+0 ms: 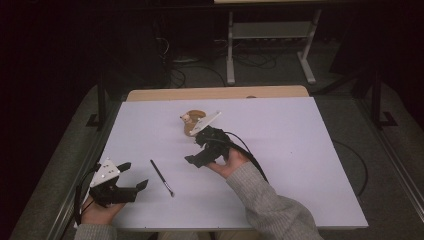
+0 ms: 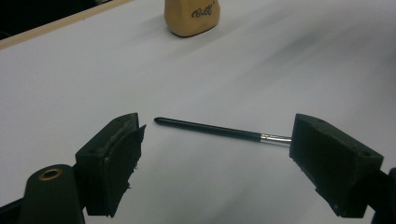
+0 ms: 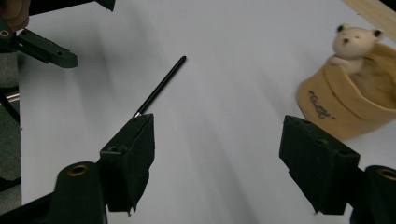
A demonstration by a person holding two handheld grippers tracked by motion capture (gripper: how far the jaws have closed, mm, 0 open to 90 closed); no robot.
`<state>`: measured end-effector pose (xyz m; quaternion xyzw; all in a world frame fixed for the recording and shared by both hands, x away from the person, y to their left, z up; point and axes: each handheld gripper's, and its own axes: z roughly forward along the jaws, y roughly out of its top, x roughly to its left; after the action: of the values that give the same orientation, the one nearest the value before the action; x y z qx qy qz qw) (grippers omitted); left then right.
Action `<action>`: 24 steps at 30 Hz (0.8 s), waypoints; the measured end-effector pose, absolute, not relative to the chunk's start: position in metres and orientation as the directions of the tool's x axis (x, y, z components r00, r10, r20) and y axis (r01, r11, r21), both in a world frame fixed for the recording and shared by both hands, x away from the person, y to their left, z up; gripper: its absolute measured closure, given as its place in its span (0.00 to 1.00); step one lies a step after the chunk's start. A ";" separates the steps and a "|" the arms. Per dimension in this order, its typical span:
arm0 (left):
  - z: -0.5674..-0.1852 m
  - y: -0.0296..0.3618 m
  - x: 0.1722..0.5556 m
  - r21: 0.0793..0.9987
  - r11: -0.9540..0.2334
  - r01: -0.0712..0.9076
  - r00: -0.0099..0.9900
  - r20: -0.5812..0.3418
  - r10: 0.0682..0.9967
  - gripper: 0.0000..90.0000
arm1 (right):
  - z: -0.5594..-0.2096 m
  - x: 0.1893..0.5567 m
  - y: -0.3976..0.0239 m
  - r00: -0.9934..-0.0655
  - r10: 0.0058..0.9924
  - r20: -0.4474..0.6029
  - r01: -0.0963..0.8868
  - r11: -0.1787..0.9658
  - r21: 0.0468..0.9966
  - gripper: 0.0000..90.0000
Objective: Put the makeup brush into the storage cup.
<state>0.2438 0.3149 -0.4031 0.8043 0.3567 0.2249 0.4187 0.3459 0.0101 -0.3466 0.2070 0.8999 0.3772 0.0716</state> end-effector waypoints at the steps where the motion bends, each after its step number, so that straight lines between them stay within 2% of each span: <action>1: -0.403 0.315 0.244 0.833 -0.397 0.385 0.645 0.065 0.762 0.18 | -0.347 0.346 0.010 -0.904 0.427 0.027 0.319 0.630 0.708 0.29; 16: -0.403 0.319 0.243 0.836 -0.395 0.381 0.640 0.070 0.765 0.18 | -0.359 0.349 0.072 -0.938 0.345 0.014 0.267 0.698 0.665 0.37; 24: -0.403 0.320 0.243 0.834 -0.397 0.384 0.637 0.072 0.767 0.18 | -0.374 0.347 0.095 -0.937 0.348 0.038 0.295 0.727 0.621 0.42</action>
<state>0.2429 0.3195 -0.4029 0.8034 0.3582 0.2303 0.4163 0.3465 0.0951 -0.3737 0.1731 0.9282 0.3267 0.0406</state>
